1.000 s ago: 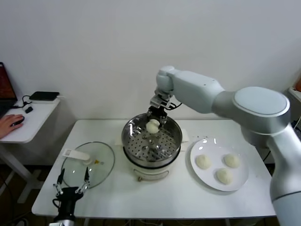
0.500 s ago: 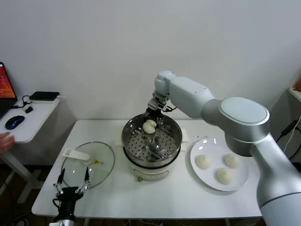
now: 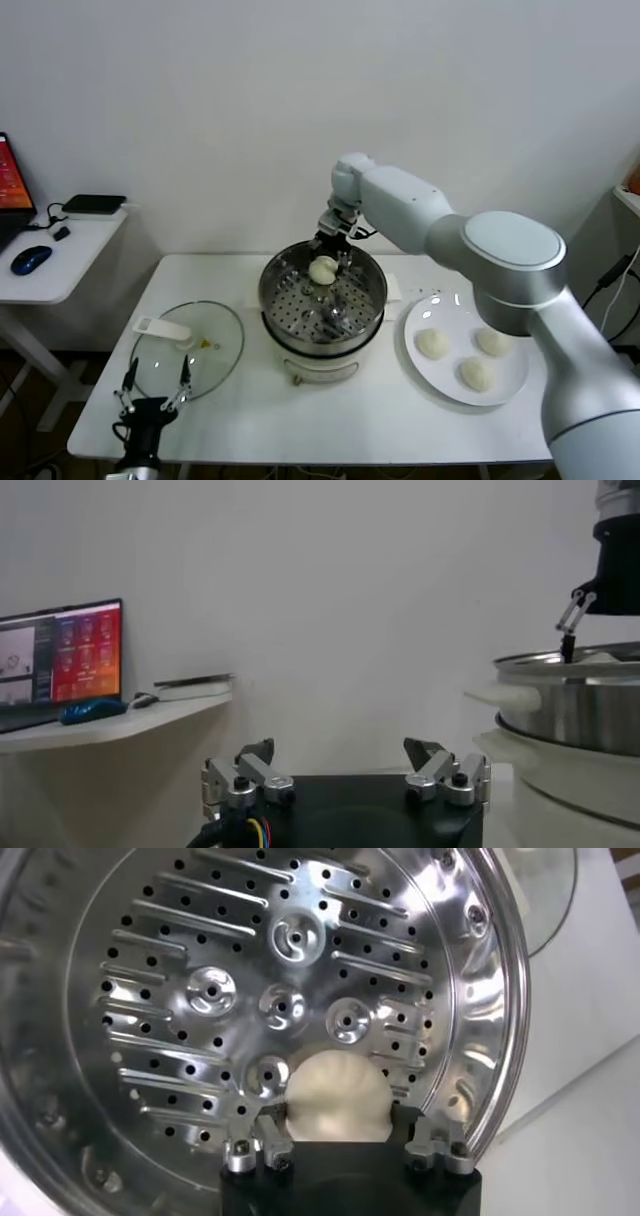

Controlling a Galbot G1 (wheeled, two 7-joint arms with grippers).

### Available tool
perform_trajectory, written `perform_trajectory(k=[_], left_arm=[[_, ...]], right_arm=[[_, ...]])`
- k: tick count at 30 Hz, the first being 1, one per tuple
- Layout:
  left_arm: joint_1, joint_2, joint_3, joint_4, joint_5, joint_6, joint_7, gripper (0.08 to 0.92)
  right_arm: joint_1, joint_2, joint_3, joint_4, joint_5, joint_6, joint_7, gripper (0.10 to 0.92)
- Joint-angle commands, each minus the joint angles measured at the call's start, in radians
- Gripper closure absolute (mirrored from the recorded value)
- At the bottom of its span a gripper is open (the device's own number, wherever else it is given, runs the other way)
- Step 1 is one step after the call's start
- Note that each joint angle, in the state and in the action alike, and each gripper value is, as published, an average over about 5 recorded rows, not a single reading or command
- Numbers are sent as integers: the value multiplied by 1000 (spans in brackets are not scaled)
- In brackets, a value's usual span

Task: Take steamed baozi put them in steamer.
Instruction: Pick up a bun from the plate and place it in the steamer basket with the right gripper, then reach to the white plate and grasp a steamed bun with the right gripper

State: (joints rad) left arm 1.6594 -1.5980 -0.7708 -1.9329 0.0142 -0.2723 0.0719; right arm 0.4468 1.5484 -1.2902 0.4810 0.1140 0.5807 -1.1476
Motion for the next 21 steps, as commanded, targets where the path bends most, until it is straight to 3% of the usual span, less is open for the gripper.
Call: perform_trajectory(k=[1,11,18,21], left_arm=[[1,-2,-1,-7,5,2,0,177],[8,-6,-3,-24,4,6,1,177],[14,-7,-5,-26,3,4,0,177],[15,-8,-4,-26,4,3,0,177]], right_arm=[[25,-33,-22,37,52,-9,-1,206],[225,-180,-195,185,395,-122,-94,202],[379,-398,-400,496,733,-466,96,203],[442,-481,-486,609,804,-606,143,203]])
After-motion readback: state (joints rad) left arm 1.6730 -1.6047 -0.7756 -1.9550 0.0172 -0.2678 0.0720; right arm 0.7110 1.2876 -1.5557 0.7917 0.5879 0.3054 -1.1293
